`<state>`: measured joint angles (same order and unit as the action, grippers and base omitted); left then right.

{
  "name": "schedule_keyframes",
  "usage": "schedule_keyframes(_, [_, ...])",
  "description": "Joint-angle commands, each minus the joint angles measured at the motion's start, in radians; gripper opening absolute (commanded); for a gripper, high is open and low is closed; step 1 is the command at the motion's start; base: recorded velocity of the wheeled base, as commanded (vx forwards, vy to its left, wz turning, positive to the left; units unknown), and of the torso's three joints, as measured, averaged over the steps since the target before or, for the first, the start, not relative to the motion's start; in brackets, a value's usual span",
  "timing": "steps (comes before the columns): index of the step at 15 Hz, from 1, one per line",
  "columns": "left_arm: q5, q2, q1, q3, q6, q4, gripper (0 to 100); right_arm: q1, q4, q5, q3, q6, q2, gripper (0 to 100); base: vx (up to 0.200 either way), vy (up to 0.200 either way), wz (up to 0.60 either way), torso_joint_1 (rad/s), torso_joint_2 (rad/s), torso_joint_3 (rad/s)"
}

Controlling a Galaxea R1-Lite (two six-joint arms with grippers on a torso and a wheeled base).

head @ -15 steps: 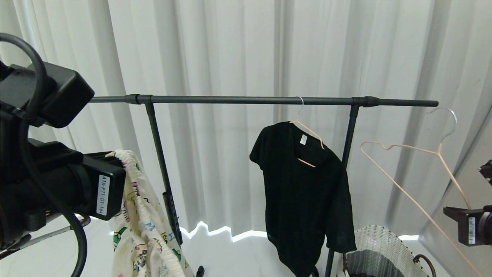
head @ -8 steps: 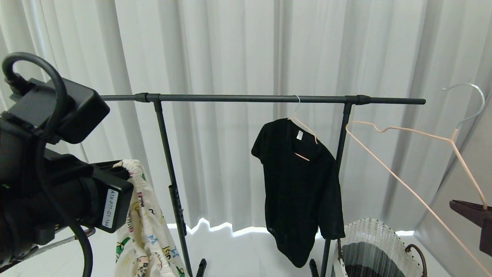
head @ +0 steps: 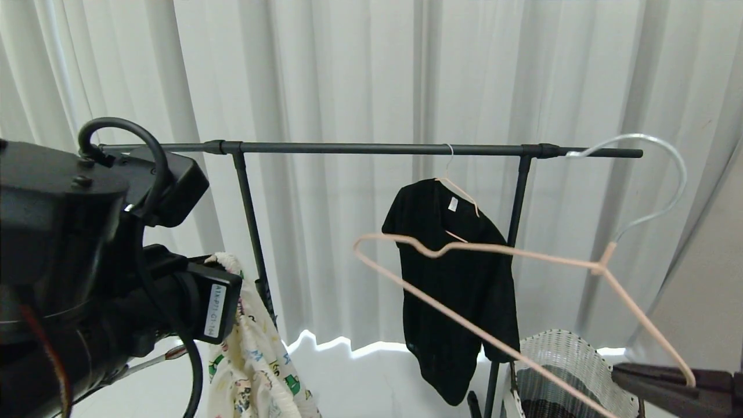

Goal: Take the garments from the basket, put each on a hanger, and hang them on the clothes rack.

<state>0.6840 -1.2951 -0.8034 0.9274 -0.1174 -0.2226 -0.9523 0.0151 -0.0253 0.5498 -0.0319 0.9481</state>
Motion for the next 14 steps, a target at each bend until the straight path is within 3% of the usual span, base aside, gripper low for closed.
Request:
schedule_keyframes(1, [0.035,-0.079,0.018,0.021,-0.059,0.000,0,-0.186,-0.040,-0.001,0.006,-0.031,0.021,0,0.000,0.000,0.00,0.000,0.00,0.000])
schedule_keyframes(4, [0.077,-0.116,0.039,0.022,-0.130,0.000,0,-0.256,-0.040,-0.001,0.019,-0.066,0.047,0,0.000,0.000,0.00,0.000,0.00,0.000])
schedule_keyframes(7, [0.077,-0.112,0.036,0.033,-0.130,0.000,0,-0.238,-0.006,-0.019,0.018,-0.092,0.095,0,0.000,0.000,0.00,0.000,0.00,0.000])
schedule_keyframes(10, [0.080,-0.108,0.038,0.039,-0.133,0.000,0,-0.212,0.057,-0.084,0.018,-0.166,0.149,0,0.000,0.000,0.00,0.000,0.00,0.000])
schedule_keyframes(14, [0.080,-0.112,0.038,0.051,-0.146,0.000,0,-0.198,0.138,-0.088,0.019,-0.194,0.204,0,0.000,0.000,0.00,0.000,0.00,0.000])
